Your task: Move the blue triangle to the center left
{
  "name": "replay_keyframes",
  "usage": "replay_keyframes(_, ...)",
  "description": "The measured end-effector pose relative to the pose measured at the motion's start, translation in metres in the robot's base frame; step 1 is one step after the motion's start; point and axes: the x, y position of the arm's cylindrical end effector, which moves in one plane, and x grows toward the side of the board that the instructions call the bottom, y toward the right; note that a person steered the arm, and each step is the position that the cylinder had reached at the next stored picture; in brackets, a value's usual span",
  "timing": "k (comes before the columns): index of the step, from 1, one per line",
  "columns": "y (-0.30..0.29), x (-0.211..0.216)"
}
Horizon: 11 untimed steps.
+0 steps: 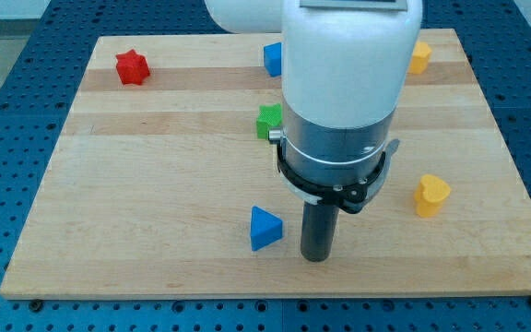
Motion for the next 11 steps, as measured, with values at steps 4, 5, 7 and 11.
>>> replay_keyframes(4,-0.034,-0.041)
replay_keyframes(5,0.017,0.015)
replay_keyframes(7,-0.042,0.008)
replay_keyframes(11,-0.114,-0.058)
